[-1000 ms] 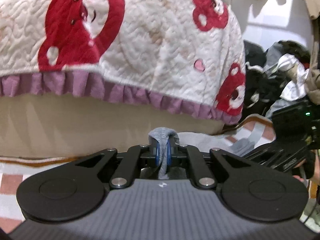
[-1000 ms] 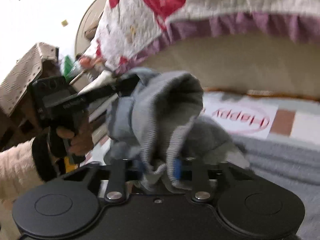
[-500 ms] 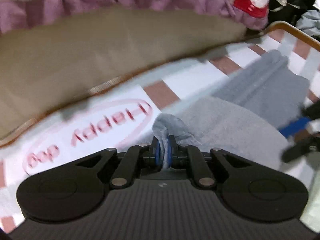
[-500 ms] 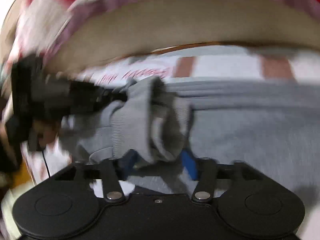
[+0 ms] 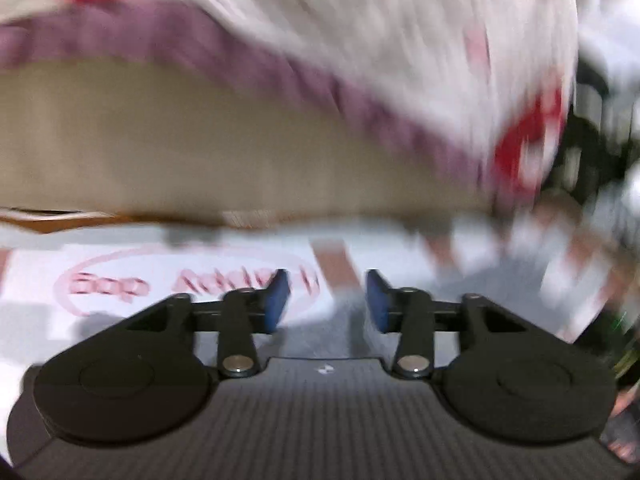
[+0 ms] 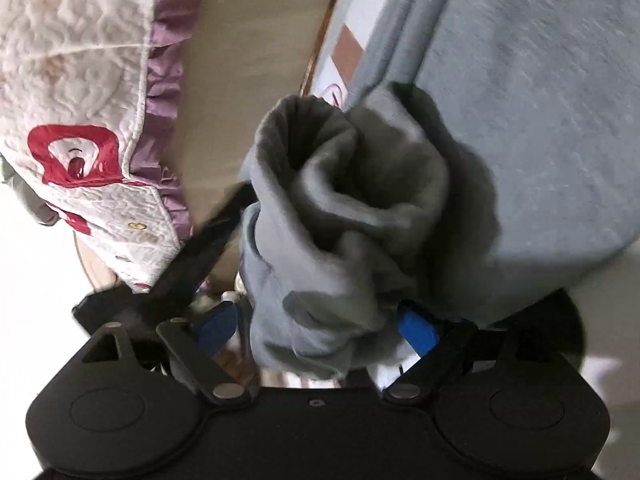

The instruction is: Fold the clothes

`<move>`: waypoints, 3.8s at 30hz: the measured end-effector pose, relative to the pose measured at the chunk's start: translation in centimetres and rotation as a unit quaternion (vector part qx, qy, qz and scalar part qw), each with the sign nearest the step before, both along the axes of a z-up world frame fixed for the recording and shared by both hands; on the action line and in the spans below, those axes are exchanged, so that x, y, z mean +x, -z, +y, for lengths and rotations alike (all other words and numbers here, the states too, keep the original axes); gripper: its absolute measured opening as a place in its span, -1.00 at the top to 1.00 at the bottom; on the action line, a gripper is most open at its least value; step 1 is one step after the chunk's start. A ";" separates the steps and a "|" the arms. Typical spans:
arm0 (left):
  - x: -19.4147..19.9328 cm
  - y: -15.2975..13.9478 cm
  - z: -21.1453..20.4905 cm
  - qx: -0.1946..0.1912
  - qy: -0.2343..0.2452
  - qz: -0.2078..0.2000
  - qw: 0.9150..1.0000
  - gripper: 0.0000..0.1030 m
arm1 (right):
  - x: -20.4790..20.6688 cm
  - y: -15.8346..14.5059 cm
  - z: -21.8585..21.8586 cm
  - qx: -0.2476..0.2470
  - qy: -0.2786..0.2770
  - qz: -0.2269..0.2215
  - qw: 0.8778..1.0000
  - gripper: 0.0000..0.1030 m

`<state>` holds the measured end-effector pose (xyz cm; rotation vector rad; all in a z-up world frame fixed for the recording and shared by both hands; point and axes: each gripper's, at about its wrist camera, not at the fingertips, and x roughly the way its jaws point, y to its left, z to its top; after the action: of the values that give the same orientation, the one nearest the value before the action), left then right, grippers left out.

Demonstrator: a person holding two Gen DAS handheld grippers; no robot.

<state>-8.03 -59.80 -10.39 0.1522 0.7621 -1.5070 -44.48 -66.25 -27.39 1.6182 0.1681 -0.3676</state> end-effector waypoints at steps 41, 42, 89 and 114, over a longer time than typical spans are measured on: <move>-11.0 8.8 2.5 0.080 0.143 -0.162 0.973 -0.12 | -20.5 -5.5 -5.3 -0.203 0.155 0.359 0.898 -0.43; -10.9 8.8 2.4 0.080 0.142 -0.161 0.973 -0.12 | -19.9 -5.7 -5.0 -0.222 0.153 0.378 0.886 -0.50; -13.1 5.5 -6.4 0.013 0.143 -0.248 0.958 1.00 | -16.3 -10.6 -7.8 -0.435 0.123 0.445 0.773 0.54; -13.4 6.0 -2.4 0.028 0.070 -0.118 0.990 0.60 | -23.9 -4.4 -1.3 0.013 0.304 0.197 0.932 -0.67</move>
<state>-21.42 -62.23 -16.42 0.4267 0.6123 -1.5671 -68.34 -67.55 -22.96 1.5815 -0.0330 -1.1752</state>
